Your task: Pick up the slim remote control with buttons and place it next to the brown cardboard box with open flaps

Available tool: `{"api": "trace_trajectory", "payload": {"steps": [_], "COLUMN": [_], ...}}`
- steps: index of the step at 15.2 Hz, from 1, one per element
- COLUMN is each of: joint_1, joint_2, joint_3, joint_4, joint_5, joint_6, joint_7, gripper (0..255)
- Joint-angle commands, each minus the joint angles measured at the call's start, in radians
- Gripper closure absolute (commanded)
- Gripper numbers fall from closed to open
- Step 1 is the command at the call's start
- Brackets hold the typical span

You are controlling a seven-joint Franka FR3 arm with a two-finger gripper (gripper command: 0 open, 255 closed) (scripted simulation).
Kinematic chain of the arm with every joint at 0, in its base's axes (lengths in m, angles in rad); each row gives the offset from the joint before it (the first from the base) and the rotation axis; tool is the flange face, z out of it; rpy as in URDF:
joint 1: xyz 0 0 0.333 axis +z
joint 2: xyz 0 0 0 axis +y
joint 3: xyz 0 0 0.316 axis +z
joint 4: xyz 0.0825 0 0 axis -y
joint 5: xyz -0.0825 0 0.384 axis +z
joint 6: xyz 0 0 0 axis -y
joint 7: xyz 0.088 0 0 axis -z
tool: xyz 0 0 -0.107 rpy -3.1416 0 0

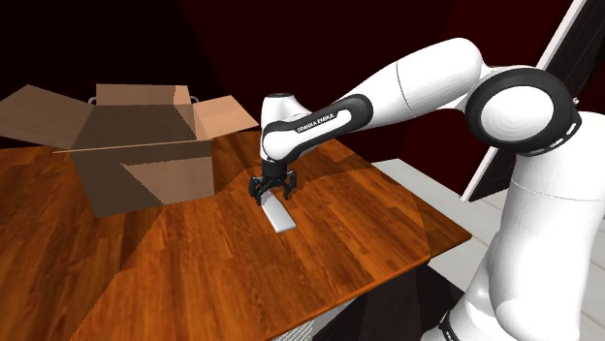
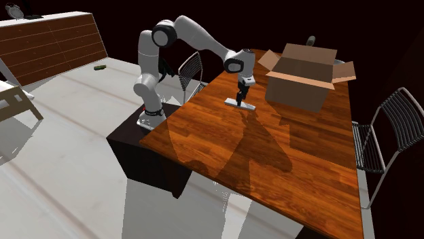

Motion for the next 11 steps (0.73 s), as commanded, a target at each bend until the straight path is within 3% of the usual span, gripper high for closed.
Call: {"api": "trace_trajectory", "payload": {"steps": [1, 3, 11], "joint_1": [0.001, 0.0, 0.0], "joint_2": [-0.025, -0.05, -0.05], "joint_3": [0.001, 0.001, 0.001], "joint_4": [0.018, 0.048, 0.048], "joint_5": [0.001, 0.002, 0.002], "joint_6": [-0.044, -0.098, -0.098], "joint_7": [0.0, 0.0, 0.0], "gripper": [0, 0, 0]}}
